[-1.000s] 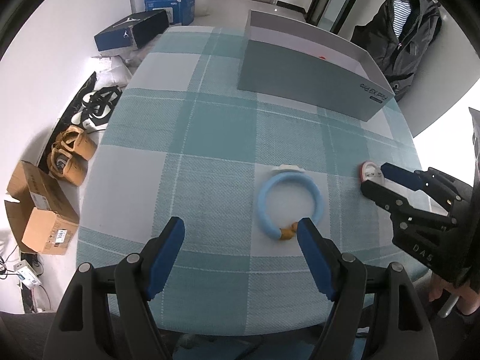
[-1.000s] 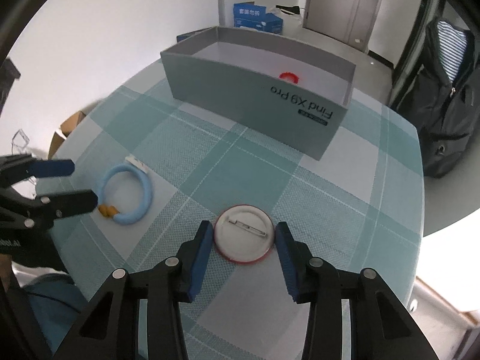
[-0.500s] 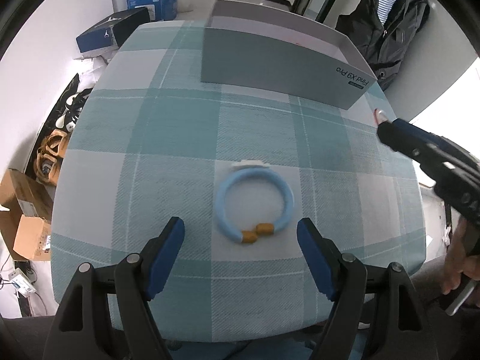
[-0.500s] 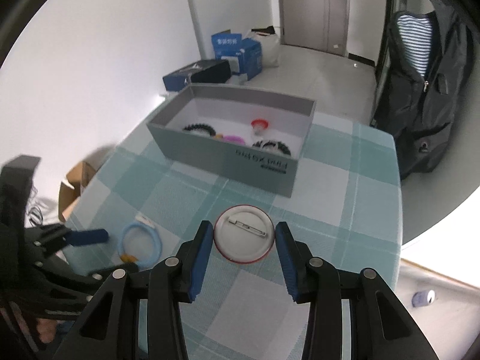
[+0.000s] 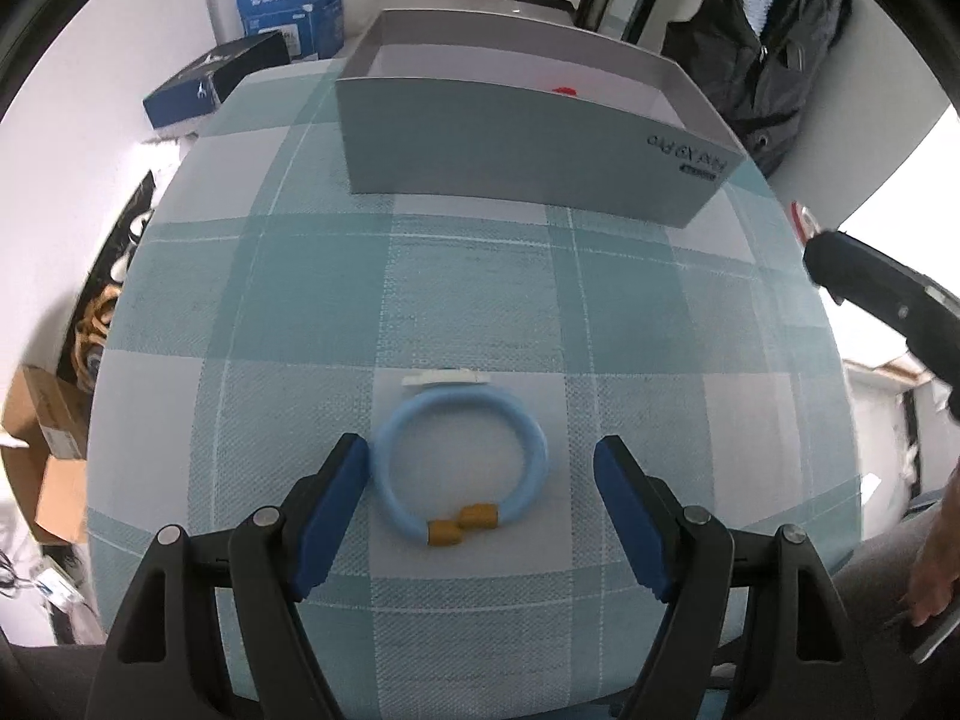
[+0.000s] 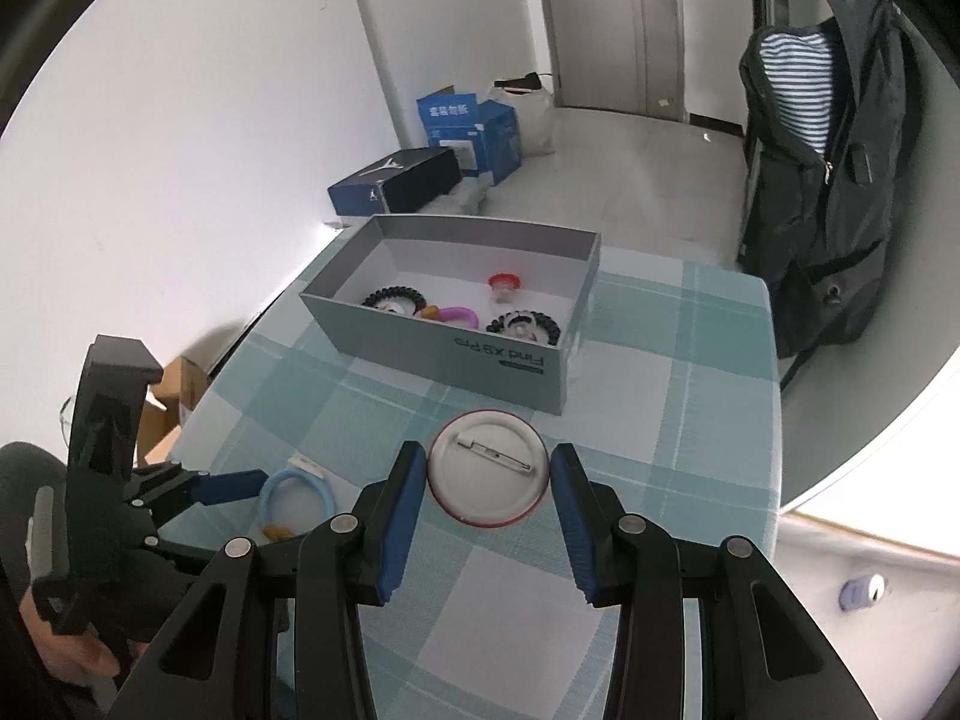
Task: Organize jewelry
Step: 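Grasp the red-white badge with the right gripper while the left grasps the light-blue bangle, then carry the bangle and badge into the grey box and open both grippers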
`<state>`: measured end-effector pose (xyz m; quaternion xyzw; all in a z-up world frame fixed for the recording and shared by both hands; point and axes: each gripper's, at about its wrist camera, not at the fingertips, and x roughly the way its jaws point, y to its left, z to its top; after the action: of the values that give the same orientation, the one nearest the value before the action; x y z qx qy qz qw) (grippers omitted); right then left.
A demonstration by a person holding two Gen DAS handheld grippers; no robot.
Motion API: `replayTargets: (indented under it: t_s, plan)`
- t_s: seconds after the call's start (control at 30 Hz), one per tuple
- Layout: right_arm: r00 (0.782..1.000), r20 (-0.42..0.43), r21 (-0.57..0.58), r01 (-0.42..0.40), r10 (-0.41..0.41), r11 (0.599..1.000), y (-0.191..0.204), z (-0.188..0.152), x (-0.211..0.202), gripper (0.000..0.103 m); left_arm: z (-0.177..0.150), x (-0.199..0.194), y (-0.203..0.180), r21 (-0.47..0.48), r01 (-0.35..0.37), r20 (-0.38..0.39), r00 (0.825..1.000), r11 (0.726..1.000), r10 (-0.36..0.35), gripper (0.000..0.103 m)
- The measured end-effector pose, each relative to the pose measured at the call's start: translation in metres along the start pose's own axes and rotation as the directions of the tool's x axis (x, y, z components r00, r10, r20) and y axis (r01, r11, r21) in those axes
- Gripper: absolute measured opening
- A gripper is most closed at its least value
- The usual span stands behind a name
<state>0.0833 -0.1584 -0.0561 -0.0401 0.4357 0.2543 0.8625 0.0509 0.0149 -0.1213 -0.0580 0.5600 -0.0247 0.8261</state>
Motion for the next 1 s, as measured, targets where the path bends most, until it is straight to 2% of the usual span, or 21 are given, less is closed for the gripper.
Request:
replayTargets:
  t_s: [0.07,0.17,0.2,0.23,0.27,0.5,1.0]
  plan:
    - [1.0,0.006,-0.002,-0.009,0.009,1.0,0.001,0.001,-0.002,0.042,-0.002,0.001,-0.006,0.044,-0.048,-0.002,0.999,0.998,0.048,0.073]
    - [1.0,0.02,-0.022,-0.015,0.015,1.0,0.005,0.001,-0.006,0.042,-0.006,0.001,-0.009,0.078,-0.083,0.0,0.997,0.993,0.083,0.072]
    - [1.0,0.021,-0.025,-0.017,0.017,1.0,0.006,0.001,-0.006,0.042,-0.007,0.0,-0.008,0.079,-0.08,0.004,0.997,0.994,0.08,0.069]
    - [1.0,0.022,-0.027,-0.017,0.018,0.999,0.006,0.001,-0.005,0.042,-0.007,-0.001,-0.007,0.079,-0.082,0.011,0.997,0.993,0.082,0.06]
    - [1.0,0.021,-0.028,-0.019,0.02,0.999,0.007,0.001,-0.005,0.042,-0.007,-0.003,-0.006,0.08,-0.077,0.014,0.997,0.994,0.076,0.056]
    - [1.0,0.013,-0.015,-0.017,0.017,1.0,0.005,0.001,-0.003,0.042,-0.006,-0.008,-0.007,0.09,-0.012,0.003,1.0,0.996,0.012,0.056]
    - [0.999,0.021,0.001,-0.032,0.032,0.999,0.007,0.004,-0.001,0.041,0.003,-0.034,-0.015,0.058,0.064,0.055,0.996,0.996,-0.067,0.055]
